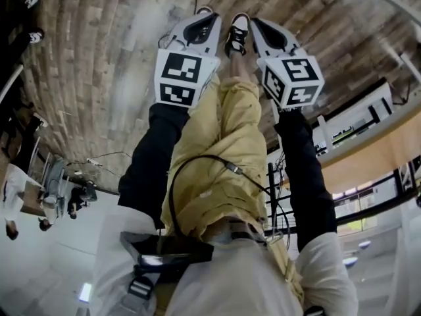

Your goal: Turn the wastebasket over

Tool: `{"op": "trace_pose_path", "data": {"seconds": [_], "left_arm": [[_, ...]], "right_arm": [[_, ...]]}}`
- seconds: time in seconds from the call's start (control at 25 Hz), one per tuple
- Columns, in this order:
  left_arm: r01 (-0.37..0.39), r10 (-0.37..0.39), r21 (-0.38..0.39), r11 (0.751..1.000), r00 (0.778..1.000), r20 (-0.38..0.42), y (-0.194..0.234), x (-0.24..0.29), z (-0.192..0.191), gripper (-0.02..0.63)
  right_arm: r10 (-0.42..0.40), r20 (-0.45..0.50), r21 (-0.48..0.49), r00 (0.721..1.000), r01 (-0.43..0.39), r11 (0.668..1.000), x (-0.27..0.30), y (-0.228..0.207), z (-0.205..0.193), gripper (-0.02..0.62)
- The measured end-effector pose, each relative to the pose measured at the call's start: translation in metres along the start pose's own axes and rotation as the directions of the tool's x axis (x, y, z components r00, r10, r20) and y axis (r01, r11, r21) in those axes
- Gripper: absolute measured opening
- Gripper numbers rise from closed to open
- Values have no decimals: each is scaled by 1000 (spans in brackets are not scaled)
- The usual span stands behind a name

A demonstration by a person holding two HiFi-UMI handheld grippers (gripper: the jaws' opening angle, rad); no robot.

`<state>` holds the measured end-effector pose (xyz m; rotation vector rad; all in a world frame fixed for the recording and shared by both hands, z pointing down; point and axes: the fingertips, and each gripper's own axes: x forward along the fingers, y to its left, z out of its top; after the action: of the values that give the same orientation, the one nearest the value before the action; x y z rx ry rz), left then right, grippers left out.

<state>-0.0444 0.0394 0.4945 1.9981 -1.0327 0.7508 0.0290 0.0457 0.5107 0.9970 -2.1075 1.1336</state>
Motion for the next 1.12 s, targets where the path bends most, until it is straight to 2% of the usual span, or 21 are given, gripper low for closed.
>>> {"op": "trace_pose_path", "data": {"seconds": [0.2,0.44,0.72,1.12], "left_arm": [[18,-14,65,998,998,-64,17,42,-31,0],[32,-20,116,993,995,-101,29,67,-39,0],[16,-7,76,997,992,-123,54,103,-47,0],[45,-36,44,998,983,-181,68,147,-68,0]], "right_arm": [[-10,-50,11,999,11,1000,41,-30,-30,20],[-9,-79,-42,997,6,999,78,-49,-30,21],[-41,-89,12,995,42,999,127,-95,-29,21],[-79,-119,132,990,95,987,186,-148,-52,23]]}}
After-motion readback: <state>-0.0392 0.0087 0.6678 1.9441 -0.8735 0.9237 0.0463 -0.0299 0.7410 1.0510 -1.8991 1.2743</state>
